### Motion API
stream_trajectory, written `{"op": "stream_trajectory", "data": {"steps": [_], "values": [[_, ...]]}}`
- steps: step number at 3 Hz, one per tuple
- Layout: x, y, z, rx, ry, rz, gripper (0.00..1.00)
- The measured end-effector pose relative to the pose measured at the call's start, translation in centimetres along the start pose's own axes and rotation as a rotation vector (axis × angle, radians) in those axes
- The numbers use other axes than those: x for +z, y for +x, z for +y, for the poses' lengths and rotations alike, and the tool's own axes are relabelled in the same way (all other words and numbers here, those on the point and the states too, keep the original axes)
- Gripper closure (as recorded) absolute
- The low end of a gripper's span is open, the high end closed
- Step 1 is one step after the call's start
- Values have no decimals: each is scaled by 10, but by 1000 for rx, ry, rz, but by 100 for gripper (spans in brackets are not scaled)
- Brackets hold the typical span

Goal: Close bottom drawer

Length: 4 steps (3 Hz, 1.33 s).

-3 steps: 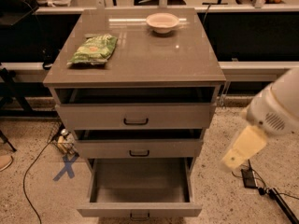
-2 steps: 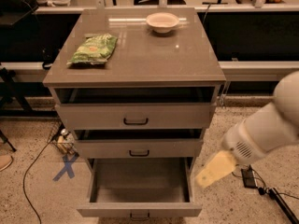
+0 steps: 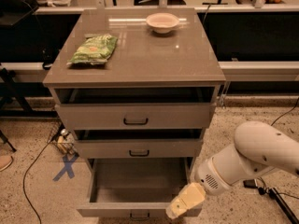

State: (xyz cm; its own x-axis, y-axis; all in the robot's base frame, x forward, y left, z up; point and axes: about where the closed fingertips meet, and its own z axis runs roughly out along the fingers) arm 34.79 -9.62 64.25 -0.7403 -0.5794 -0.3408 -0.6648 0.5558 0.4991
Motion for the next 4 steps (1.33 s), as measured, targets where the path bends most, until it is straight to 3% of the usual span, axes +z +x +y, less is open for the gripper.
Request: {"op": "stream_trajectory", "data": {"steps": [1, 2, 3, 4], "values": [[0, 0, 0, 0, 0, 0, 0], [31, 8, -22, 61, -8, -21, 0], [99, 26, -58, 161, -46, -49, 0], [179, 44, -89, 246, -118, -111, 0]]}}
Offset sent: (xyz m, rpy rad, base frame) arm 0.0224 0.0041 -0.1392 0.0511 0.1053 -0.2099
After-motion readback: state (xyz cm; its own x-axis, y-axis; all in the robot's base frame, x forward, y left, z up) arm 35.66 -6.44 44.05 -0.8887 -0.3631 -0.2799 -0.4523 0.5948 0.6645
